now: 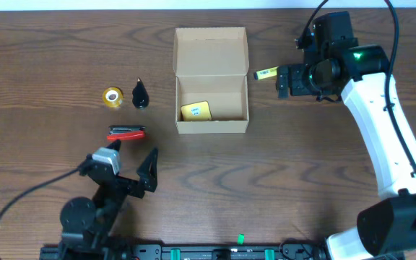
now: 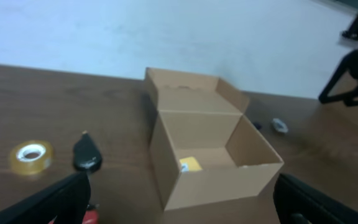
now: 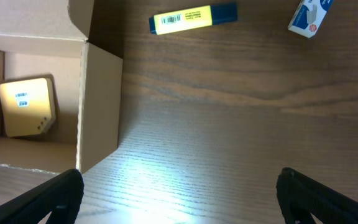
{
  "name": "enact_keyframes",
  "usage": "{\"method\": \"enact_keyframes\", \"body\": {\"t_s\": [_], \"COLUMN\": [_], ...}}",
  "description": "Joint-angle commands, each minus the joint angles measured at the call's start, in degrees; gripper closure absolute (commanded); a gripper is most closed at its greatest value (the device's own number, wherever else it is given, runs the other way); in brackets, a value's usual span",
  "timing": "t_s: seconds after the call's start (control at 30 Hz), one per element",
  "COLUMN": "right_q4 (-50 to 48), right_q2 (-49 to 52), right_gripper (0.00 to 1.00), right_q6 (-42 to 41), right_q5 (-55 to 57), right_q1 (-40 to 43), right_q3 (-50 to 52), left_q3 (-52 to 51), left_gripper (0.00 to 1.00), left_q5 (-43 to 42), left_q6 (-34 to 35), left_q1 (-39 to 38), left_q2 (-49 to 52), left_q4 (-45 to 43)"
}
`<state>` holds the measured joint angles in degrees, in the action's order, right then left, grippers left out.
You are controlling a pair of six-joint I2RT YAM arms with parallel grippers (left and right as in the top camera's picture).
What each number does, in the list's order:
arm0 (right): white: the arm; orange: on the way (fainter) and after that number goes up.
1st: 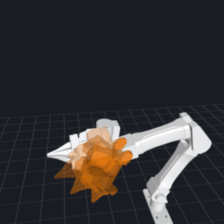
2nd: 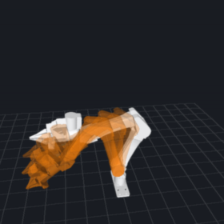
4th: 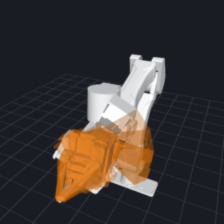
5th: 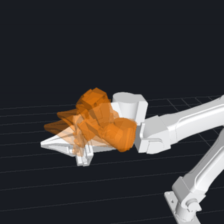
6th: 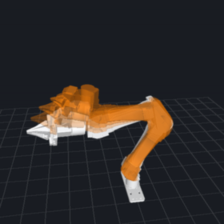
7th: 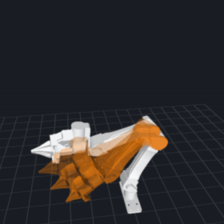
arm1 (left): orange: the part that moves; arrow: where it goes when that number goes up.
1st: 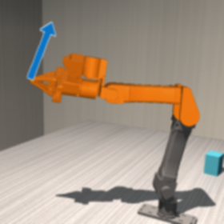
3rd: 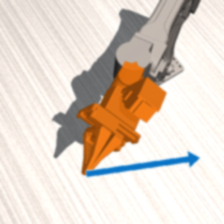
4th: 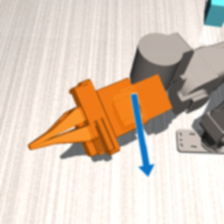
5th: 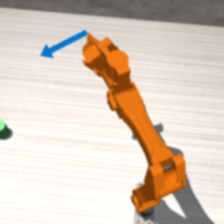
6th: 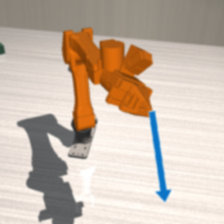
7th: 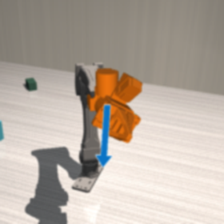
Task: Pack container
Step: 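Open the right gripper and lift it out of the box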
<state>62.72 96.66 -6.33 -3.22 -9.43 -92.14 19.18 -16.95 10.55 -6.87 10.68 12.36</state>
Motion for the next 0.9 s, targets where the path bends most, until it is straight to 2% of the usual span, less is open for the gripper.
{"method": "enact_keyframes", "body": {"t_s": [0.0,0.2,0.47,0.67,0.77,0.87], "right_q4": [-0.13,-0.20,0.52,1.05,2.82,6.03], "right_q2": [-1.42,-1.42,-1.99,-7.82,-11.96,-16.59], "right_gripper": [0.01,0.01,0.01,0.01,0.01,0.01], "right_q6": [0.85,0.85,2.43,8.85,11.43,15.69], "right_q5": [-0.28,-0.26,-2.43,-9.29,-9.49,-12.48], "right_q1": [0.46,0.46,0.48,0.46,0.46,0.46], "right_q3": [-0.24,-0.24,-0.26,-0.28,-0.26,-0.26], "left_q3": [7.89,22.32,42.12,53.79,55.19,55.19], "left_gripper": [0.05,0.05,0.05,0.05,0.05,0.05], "left_q5": [4.83,14.05,20.35,18.51,12.39,11.30], "left_q6": [-0.26,-0.24,-0.20,4.33,4.04,4.90], "left_q1": [-0.24,-0.24,-0.24,-0.24,-0.24,-0.24], "left_q2": [6.51,21.53,42.38,55.47,58.51,60.22], "left_q4": [2.78,12.83,28.50,38.93,38.80,37.55]}}
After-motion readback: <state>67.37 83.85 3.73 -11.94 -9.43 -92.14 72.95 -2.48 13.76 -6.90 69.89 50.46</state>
